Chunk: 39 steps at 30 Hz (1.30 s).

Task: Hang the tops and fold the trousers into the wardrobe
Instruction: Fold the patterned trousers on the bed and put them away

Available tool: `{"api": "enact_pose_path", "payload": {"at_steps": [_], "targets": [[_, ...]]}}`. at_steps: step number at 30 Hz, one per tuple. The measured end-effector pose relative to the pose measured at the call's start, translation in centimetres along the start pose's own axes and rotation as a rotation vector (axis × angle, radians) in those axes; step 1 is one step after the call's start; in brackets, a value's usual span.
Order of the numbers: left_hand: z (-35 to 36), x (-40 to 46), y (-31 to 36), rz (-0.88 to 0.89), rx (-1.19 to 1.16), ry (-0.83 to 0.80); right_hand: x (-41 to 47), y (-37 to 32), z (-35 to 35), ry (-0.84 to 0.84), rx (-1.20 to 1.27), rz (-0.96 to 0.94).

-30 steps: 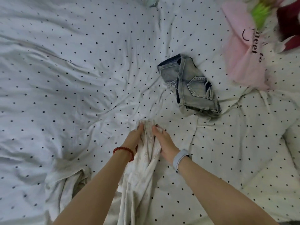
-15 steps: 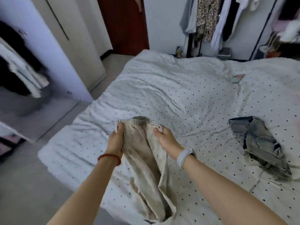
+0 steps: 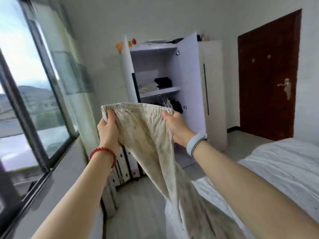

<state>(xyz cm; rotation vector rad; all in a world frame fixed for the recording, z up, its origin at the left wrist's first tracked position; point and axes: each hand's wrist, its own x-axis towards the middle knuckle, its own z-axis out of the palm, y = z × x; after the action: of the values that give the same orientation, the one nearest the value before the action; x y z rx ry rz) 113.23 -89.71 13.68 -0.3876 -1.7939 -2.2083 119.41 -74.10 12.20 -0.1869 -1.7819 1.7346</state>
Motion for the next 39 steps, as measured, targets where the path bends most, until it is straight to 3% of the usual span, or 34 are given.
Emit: {"api": "enact_pose_path", "payload": {"at_steps": [5,11,15,19,21,24,28,33,39], "targets": [[-3.0,2.6,8.4,0.233,0.098,0.065,3.2,-7.6,0.8,0.088,-0.091,-0.291],[-5.0,4.1,9.3,0.434,0.343,0.074,3.5,-8.3,-1.4,0.080,-0.312,-0.491],[-4.7,4.3,8.6,0.394,0.345,0.049,4.3,-8.6,-1.7,0.117,-0.297,-0.431],[-4.2,3.5,5.3,0.237,0.695,0.094,4.2,-6.1,-1.3,0.017,-0.530,-0.158],[-4.1,3.2,3.3,0.110,0.737,0.069,3.8,-4.6,-0.8,-0.015,-0.430,-0.027],[-4.4,2.9,1.3,-0.083,0.575,0.065,3.2,-2.9,-0.3,-0.011,-0.292,0.099],[-5.4,1.2,-0.3,-0.290,0.300,-0.043,2.3,-0.8,0.9,-0.020,-0.199,0.073],[-3.8,-1.8,-1.7,-0.197,0.287,-0.313,0.0,1.5,3.9,-0.320,-0.227,0.022],[-3.4,-3.4,-3.3,-0.149,0.282,-0.336,-1.8,2.8,4.0,-0.494,-0.270,0.008]]}}
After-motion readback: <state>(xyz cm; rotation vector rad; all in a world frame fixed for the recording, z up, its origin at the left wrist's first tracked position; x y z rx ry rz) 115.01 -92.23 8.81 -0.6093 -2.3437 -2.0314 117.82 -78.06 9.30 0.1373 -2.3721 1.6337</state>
